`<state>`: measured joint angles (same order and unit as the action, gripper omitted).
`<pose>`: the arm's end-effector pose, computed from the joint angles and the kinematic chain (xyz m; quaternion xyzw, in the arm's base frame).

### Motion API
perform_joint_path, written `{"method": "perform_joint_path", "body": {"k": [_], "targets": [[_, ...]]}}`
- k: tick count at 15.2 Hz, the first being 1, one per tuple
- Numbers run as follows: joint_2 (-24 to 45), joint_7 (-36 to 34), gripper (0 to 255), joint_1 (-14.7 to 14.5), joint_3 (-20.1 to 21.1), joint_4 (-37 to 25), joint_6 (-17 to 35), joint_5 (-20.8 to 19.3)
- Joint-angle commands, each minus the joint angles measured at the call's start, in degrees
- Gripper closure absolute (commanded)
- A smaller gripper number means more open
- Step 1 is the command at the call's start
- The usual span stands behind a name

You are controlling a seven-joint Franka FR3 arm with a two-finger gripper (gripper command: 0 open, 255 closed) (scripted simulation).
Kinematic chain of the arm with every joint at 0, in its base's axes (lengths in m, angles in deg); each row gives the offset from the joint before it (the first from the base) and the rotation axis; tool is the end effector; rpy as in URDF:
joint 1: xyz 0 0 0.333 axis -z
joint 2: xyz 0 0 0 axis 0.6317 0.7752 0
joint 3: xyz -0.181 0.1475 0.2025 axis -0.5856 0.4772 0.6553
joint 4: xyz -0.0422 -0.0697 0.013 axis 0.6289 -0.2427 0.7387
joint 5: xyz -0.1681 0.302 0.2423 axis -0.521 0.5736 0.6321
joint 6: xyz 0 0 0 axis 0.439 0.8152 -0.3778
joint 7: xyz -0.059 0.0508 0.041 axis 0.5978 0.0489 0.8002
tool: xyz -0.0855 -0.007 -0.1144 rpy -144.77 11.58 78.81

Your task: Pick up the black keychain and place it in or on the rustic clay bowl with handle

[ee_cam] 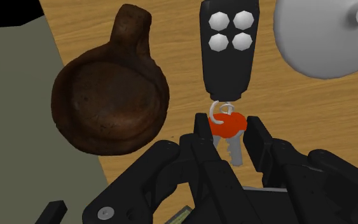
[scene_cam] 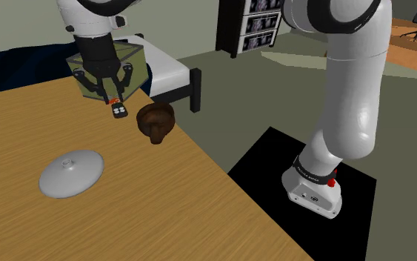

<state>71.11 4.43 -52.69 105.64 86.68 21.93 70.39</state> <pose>0.5591 0.4077 0.4605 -0.9756 0.2186 0.0171 0.0083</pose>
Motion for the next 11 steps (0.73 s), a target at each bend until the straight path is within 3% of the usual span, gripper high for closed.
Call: {"method": "perform_joint_path", "body": {"k": [1, 8, 11], "targets": [[-5.0, 2.6, 255, 3.2, 0.0, 6.6, 2.0, 2.2], [-18.9, 12.5, 255, 10.4, -2.3, 22.7, 5.5, 8.7], [-18.6, 12.5, 255, 10.3, -2.4, 24.7, 7.8, 8.6]]}}
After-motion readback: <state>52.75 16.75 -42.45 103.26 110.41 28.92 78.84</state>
